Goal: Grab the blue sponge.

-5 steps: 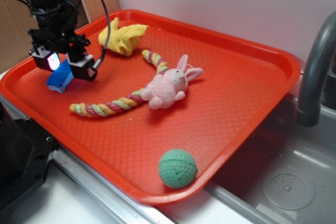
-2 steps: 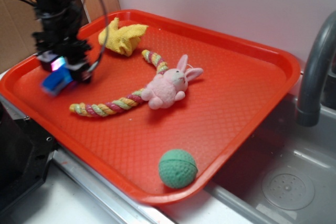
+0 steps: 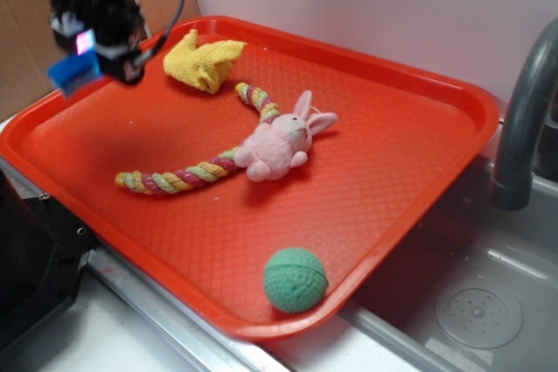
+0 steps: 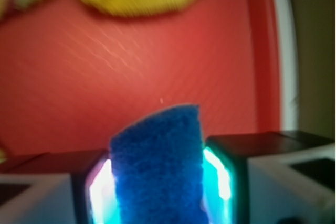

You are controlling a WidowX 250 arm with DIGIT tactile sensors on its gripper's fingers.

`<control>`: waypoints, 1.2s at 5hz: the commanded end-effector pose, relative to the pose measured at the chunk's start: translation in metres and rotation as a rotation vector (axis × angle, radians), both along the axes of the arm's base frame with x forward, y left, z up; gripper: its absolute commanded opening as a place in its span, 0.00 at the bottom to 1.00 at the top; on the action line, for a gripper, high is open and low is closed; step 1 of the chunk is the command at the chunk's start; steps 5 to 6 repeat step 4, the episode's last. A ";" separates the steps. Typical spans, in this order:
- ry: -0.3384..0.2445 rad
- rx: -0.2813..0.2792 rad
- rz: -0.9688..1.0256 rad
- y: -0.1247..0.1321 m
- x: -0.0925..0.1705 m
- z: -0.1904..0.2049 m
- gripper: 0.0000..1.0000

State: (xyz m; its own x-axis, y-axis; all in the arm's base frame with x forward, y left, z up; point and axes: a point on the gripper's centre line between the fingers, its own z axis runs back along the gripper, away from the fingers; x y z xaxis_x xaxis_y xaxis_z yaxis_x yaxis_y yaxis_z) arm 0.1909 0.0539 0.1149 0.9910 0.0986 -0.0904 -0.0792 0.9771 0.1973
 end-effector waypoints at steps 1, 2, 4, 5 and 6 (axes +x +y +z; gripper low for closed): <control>-0.052 -0.028 -0.021 -0.006 0.013 0.046 0.00; -0.080 -0.079 -0.006 -0.010 0.004 0.064 0.00; -0.136 -0.133 0.017 -0.007 0.001 0.069 0.00; -0.136 -0.133 0.017 -0.007 0.001 0.069 0.00; -0.136 -0.133 0.017 -0.007 0.001 0.069 0.00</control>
